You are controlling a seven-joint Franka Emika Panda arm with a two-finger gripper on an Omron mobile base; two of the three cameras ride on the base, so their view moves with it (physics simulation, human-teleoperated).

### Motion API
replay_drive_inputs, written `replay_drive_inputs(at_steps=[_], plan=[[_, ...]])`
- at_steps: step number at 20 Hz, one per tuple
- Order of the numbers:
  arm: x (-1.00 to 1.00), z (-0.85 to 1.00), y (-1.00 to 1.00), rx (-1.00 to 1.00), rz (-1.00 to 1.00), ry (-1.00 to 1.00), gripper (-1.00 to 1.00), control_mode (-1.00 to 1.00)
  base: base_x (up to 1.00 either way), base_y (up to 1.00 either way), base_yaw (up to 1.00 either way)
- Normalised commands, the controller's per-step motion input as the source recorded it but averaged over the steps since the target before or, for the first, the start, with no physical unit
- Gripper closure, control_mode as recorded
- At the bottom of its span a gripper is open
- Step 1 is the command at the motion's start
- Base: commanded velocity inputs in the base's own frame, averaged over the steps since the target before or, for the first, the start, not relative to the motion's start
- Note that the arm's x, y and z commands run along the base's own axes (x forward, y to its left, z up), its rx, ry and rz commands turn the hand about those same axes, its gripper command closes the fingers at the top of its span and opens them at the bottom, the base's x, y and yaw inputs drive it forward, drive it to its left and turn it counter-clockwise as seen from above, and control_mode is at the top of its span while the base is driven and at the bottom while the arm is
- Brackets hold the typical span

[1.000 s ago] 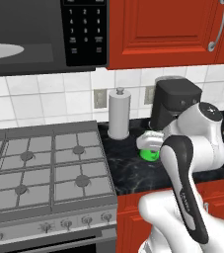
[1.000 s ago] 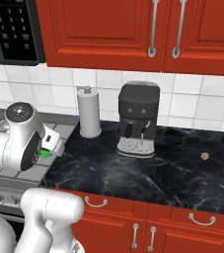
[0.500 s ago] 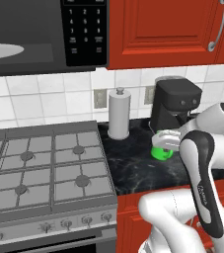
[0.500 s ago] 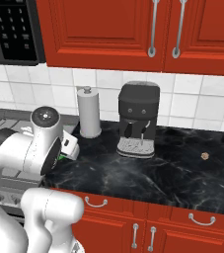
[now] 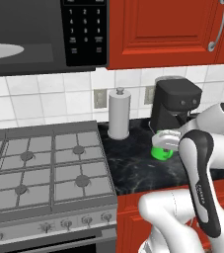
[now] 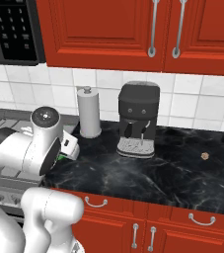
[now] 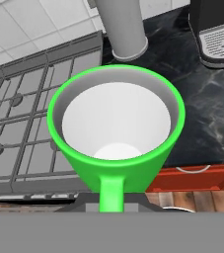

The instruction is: Pick the mug from the counter and place it inside the microwave. Then close the microwave.

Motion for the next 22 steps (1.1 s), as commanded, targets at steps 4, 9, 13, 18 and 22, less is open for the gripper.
replay_drive_inputs(at_steps=[4,9,13,18,22], plan=[[-0.16,0.00,0.00,0.00,0.00,-0.02,1.00,-1.00,0.00,0.00,0.00],[-0.27,0.00,0.00,0.00,0.00,-0.01,1.00,-1.00,0.00,0.00,0.00],[0.00,0.00,0.00,0.00,0.00,0.00,1.00,1.00,-0.27,0.47,0.08],[0.00,0.00,0.00,0.00,0.00,0.00,1.00,1.00,-0.12,0.78,0.16],[0.00,0.00,0.00,0.00,0.00,0.00,1.00,1.00,-0.01,0.66,0.15]])
